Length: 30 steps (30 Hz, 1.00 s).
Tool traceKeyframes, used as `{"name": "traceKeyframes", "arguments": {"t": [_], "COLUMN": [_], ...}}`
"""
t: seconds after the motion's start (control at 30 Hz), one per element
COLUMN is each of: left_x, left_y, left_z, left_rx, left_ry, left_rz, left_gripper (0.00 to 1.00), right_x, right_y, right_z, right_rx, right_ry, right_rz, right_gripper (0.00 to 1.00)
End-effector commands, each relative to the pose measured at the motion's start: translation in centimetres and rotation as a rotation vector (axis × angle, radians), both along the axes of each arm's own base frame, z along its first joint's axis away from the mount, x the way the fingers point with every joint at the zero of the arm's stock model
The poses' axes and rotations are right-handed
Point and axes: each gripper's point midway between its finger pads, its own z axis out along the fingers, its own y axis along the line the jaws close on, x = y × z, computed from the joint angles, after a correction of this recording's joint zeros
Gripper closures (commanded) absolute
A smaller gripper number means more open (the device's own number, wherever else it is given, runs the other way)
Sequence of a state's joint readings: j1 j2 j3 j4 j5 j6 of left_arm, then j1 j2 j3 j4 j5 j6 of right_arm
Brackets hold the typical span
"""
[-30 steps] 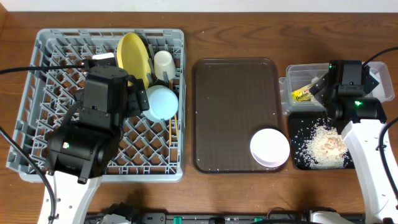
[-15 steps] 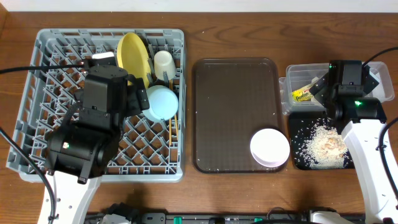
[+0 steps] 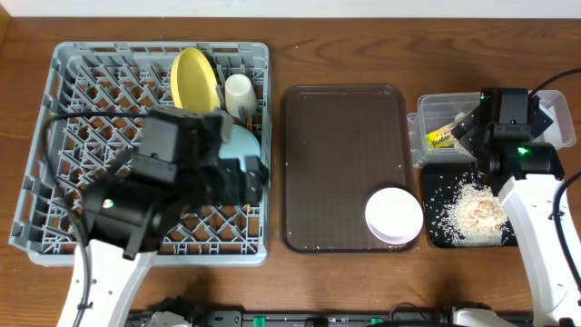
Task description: Sort waste into correct bins and load items into the dishwasher rack
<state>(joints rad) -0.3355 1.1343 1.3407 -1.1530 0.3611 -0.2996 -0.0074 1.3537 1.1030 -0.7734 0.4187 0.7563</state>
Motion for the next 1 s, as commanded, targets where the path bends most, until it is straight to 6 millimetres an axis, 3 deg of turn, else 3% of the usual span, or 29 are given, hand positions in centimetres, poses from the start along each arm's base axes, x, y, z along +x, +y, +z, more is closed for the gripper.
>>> {"name": "traceKeyframes", "arguments": {"t": [0.0,0.33,0.43,0.53,0.57,0.6,0.73,0.87,0.97], "left_x": [-2.3,-5.6,-5.1,-4.7,-4.0,-3.5,-3.2,-3.8,-4.5], "left_y": [-2.4,-7.6,-10.0,-11.1,-11.7,-12.2,-14.1,-17.2,-19.8], "left_z": [-1.7,-5.4,-5.1,-5.0,-4.6,-4.3,-4.6,-6.1,-7.7], "left_rx": [-0.045,-0.027,-0.058,-0.074,-0.095,-0.116,-0.175,-0.174,-0.177], "left_ry": [0.114,0.16,0.102,0.074,0.04,0.023,0.094,0.108,0.139], "left_rz": [-0.096,-0.309,-0.364,-0.383,-0.385,-0.38,-0.291,-0.356,-0.386], "left_gripper": [0.06,0.06,0.06,0.06,0.11,0.24,0.35,0.43,0.57], "right_x": [-0.1,-0.1,-0.1,-0.1,-0.1,-0.1,-0.1,-0.1,-0.1], "right_y": [-0.4,-0.4,-0.4,-0.4,-0.4,-0.4,-0.4,-0.4,-0.4], "right_z": [0.0,0.0,0.0,0.0,0.0,0.0,0.0,0.0,0.0], "right_rx": [-0.013,-0.013,-0.013,-0.013,-0.013,-0.013,-0.013,-0.013,-0.013], "right_ry": [0.006,0.007,0.007,0.007,0.007,0.007,0.007,0.007,0.007], "right_rz": [-0.003,-0.003,-0.004,-0.003,-0.003,-0.003,-0.003,-0.003,-0.003], "right_gripper": [0.01,0.01,0.01,0.01,0.01,0.01,0.01,0.01,0.01]}}
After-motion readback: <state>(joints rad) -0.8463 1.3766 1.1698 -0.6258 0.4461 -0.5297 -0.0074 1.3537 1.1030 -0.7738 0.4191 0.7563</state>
